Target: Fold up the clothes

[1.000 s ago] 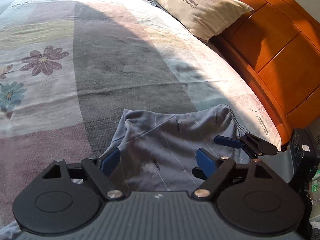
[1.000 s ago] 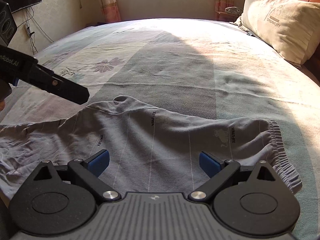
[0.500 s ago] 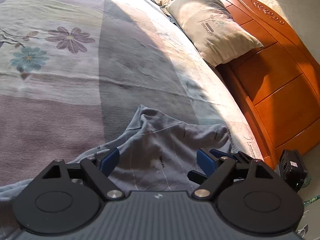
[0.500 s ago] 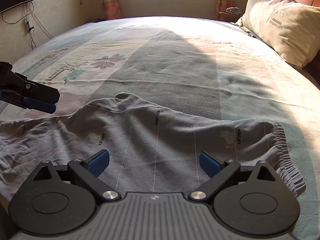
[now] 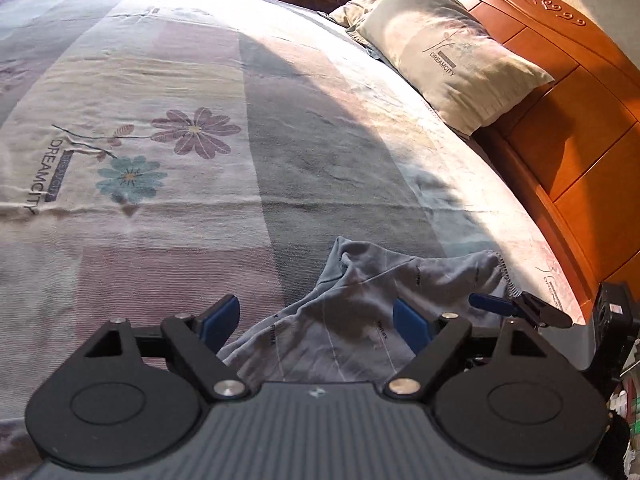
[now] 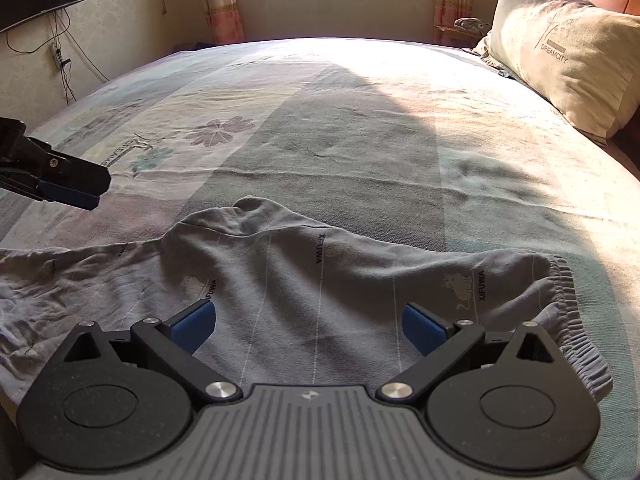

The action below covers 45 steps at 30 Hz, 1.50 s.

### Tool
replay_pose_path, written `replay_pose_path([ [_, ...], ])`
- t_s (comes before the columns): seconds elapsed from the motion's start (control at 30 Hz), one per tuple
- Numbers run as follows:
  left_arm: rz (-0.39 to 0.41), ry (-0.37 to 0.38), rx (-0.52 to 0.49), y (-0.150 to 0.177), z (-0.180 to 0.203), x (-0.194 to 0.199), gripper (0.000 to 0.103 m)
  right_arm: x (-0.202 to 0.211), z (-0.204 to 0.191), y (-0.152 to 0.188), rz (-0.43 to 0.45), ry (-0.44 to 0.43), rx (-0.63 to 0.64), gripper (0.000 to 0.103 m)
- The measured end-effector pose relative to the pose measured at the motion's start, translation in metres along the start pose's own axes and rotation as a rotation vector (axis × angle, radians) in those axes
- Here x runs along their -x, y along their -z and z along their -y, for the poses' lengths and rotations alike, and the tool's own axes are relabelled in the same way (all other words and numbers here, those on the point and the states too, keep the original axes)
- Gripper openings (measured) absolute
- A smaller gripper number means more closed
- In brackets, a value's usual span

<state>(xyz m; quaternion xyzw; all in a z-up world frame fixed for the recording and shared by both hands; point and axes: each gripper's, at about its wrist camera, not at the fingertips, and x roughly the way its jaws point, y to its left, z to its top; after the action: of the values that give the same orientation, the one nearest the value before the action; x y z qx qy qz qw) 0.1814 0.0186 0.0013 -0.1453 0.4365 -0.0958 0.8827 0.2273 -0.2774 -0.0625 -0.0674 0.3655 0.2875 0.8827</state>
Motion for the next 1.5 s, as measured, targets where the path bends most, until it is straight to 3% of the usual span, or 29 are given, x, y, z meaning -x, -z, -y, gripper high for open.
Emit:
replay_pose_path([
  [0.13, 0.014, -0.142, -0.058, 0.008, -0.010, 0.061, 0.084, 0.002, -0.017, -0.012, 0.036, -0.043, 0.014, 0.103],
  [0.33, 0.004, -0.192, -0.067, 0.026, -0.017, 0.090, 0.088, 0.003, -0.057, -0.035, 0.093, -0.133, 0.027, 0.103],
  [0.43, -0.001, -0.217, -0.072, 0.035, -0.021, 0.105, 0.090, 0.012, -0.077, -0.027, 0.101, -0.177, 0.059, 0.103],
  [0.6, -0.010, -0.258, -0.080, 0.050, -0.026, 0.130, 0.091, 0.028, -0.094, 0.011, 0.074, -0.081, 0.087, 0.103],
  [0.83, -0.002, -0.300, -0.147, 0.100, -0.007, 0.055, 0.091, 0.025, -0.103, 0.055, 0.039, 0.005, 0.068, 0.103],
  [0.93, 0.008, -0.391, -0.192, 0.130, -0.002, 0.024, 0.091, 0.016, -0.104, 0.070, 0.002, 0.033, 0.083, 0.103],
  [1.03, 0.034, -0.400, -0.164, 0.156, -0.008, 0.015, 0.094, 0.022, -0.099, 0.082, 0.031, 0.026, 0.077, 0.103],
  [1.07, 0.062, -0.387, -0.133, 0.161, -0.013, 0.018, 0.103, 0.024, -0.097, 0.086, 0.038, 0.024, 0.070, 0.103],
  [1.13, 0.112, -0.366, -0.081, 0.171, -0.020, 0.024, 0.102, 0.026, -0.095, 0.091, 0.062, 0.021, 0.065, 0.103],
  [1.23, 0.132, -0.409, -0.104, 0.179, -0.012, 0.023, 0.103, 0.025, -0.099, 0.090, 0.070, 0.042, 0.070, 0.103],
  [1.33, 0.120, -0.449, -0.060, 0.173, -0.008, 0.024, 0.102, 0.025, -0.098, 0.087, 0.077, 0.044, 0.048, 0.103],
  [1.4, 0.137, -0.501, -0.095, 0.171, 0.004, 0.026, 0.102, 0.031, -0.095, 0.084, 0.093, 0.031, -0.001, 0.103],
  [1.5, 0.134, -0.476, -0.142, 0.175, 0.012, 0.020, 0.102, 0.042, -0.086, 0.083, 0.130, 0.012, -0.083, 0.103],
])
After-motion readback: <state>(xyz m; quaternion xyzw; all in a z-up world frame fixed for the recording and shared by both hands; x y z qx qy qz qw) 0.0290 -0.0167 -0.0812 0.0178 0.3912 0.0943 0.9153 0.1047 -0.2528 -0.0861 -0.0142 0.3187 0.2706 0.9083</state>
